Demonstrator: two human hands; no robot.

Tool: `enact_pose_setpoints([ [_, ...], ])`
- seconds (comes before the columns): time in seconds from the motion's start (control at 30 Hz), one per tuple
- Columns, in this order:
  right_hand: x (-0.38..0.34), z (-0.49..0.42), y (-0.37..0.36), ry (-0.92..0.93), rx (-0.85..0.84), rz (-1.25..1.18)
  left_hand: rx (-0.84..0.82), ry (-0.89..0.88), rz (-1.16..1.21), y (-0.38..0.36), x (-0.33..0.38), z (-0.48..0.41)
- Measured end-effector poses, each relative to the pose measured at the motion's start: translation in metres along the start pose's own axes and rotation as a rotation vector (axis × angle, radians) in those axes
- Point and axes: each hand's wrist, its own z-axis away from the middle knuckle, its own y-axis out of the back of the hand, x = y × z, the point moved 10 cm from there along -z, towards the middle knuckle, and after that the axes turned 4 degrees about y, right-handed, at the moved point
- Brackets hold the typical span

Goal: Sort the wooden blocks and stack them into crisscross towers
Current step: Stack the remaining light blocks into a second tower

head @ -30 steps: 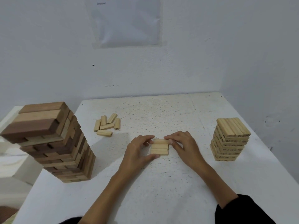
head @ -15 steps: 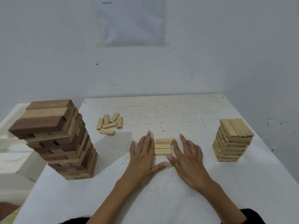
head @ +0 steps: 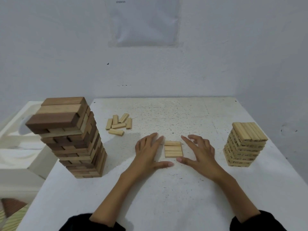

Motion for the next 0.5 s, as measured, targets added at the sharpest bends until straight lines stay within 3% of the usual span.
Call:
enact_pose_setpoints([
  [0.2, -0.004, -0.011, 0.012, 0.108, 0.051, -0.105, 0.125, -0.025, 0.11, 0.013, -0.002, -0.006],
  [0.5, -0.017, -0.005, 0.019, 0.237, 0.058, -0.191, 0.171, -0.218, 0.138, 0.029, 0.015, 0.005],
])
